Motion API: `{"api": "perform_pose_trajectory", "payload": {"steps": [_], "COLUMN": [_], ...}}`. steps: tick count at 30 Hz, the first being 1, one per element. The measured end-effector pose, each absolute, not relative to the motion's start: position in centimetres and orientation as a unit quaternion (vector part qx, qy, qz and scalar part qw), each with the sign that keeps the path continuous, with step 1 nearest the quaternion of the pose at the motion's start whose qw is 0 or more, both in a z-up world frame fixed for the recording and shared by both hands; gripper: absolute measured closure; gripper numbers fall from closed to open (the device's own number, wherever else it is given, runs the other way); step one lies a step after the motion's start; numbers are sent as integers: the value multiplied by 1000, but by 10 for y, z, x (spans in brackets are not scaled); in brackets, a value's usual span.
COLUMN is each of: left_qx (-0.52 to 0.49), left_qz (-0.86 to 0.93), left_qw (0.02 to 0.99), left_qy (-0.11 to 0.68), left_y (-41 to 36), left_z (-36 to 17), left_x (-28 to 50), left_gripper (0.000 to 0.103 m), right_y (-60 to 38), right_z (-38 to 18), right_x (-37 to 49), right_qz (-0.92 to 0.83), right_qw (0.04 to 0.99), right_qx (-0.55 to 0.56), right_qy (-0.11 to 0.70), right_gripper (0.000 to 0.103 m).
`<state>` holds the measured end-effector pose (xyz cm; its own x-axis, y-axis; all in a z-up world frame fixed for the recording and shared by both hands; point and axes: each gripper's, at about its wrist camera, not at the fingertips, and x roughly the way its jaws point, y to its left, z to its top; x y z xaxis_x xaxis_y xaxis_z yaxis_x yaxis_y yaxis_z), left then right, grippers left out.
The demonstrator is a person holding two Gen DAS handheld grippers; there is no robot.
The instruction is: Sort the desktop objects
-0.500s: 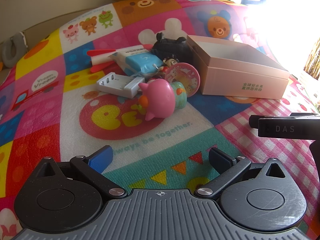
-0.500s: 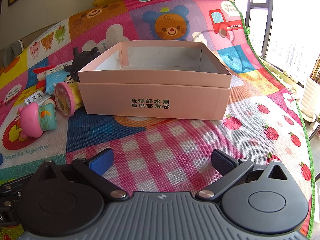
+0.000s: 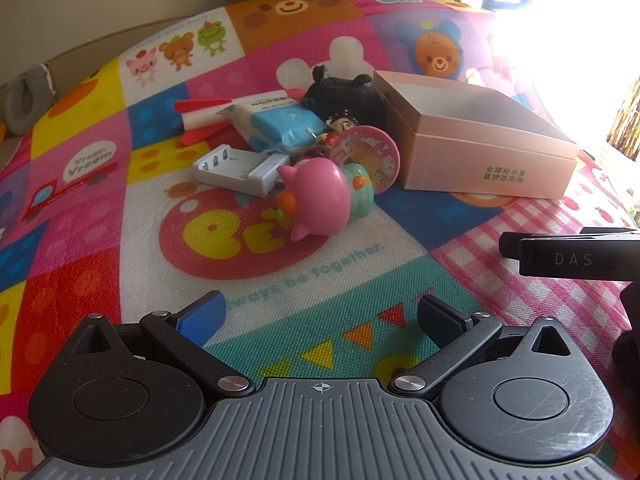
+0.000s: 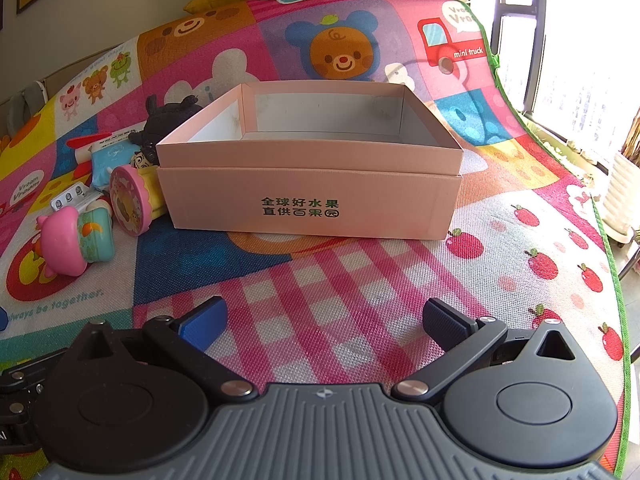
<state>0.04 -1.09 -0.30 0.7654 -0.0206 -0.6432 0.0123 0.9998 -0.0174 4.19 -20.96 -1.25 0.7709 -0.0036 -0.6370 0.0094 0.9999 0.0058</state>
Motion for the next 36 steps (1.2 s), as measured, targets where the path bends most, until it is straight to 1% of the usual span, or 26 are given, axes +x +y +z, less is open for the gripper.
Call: {"api": "perform_pose_trajectory", "payload": {"steps": [16, 25, 29, 32, 36], "left_qx": [9, 10, -7, -24, -17], "left_qz": [-14, -19, -19, -22, -8], "left_qw": [935, 935, 936, 937, 939], "left_qy": [354, 353, 350, 348, 344], "left_y": [-14, -11, -7, 1, 5], "left_z": [-2, -2, 1, 3, 5], "left_x": [-3, -8, -10, -7, 3], "left_gripper": [0, 0, 0, 0, 0], "right_y": [-209, -210, -210, -210, -209], "right_z": [-7, -6, -6, -6, -5], "right_x": [-15, -15, -14, -15, -15], "right_qz": [29, 35, 35, 35, 36], "right_qw": [932, 929, 928, 928, 929], "right_qx": [-12, -12, -12, -14, -13], "right_qy": [361, 369, 371, 370, 368], "right_gripper": [0, 0, 0, 0, 0]}}
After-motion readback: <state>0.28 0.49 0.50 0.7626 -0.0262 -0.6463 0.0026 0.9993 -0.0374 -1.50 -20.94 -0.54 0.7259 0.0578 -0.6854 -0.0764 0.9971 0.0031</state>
